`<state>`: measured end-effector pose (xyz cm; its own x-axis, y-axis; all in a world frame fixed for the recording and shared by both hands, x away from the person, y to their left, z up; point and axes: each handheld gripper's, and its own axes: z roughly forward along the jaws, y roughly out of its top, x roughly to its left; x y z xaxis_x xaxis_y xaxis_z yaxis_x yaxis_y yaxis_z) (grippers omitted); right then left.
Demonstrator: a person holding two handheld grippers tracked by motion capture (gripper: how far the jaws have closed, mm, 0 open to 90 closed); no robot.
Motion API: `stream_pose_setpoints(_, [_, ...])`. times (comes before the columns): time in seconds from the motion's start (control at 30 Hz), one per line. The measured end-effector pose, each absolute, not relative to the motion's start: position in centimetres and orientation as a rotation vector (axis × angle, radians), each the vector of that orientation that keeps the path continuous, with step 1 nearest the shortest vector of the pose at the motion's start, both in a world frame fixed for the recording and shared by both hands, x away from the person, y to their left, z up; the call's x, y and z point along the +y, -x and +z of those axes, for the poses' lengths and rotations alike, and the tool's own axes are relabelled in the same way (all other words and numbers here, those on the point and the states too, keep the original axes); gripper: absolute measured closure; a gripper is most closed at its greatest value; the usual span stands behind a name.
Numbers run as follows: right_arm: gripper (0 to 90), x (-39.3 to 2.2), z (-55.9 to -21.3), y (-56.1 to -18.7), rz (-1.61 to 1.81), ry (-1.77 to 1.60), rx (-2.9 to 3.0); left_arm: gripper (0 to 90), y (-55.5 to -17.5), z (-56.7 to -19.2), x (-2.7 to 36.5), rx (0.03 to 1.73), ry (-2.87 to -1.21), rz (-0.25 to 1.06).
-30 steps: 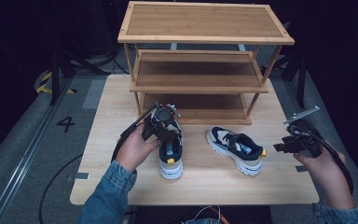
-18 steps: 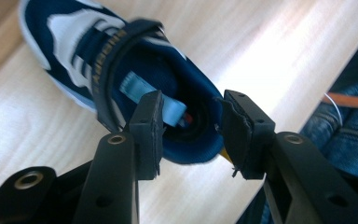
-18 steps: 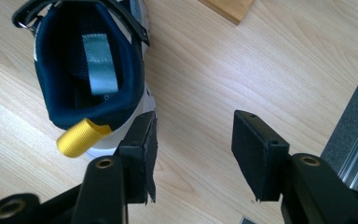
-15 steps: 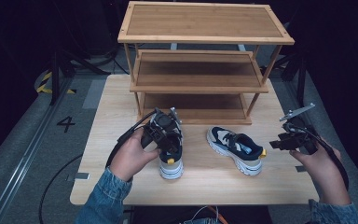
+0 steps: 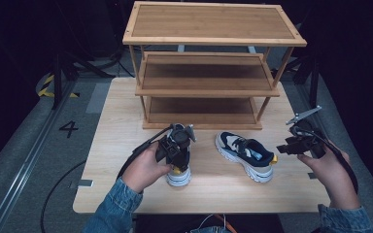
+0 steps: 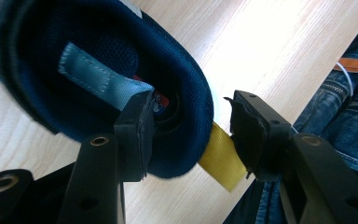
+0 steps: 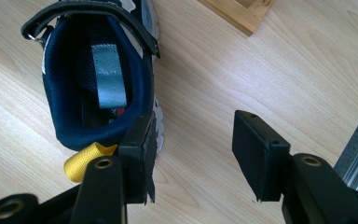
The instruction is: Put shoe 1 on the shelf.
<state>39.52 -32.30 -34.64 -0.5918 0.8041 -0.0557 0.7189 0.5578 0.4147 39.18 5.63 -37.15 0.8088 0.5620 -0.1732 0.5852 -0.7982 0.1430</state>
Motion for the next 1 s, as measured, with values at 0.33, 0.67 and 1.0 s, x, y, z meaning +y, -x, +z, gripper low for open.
stream_pose_setpoints(0.33, [50.3,-32.3,-34.7,-39.6,0.519,-1.272,2.561,51.3,-39.5,-38.7,5.1,0.894,-2.854,-0.211])
stream_pose_setpoints(0.67, [50.5,-32.3,-34.7,-39.6,0.518,-1.271,2.558,67.4,-39.1,-38.5,4.8,0.818,-2.891,-0.175])
stream_pose_setpoints(1.0, [50.5,-32.9,-33.9,-39.1,0.552,-1.269,2.533,68.4,-38.3,-35.9,4.4,0.806,-2.859,-0.125])
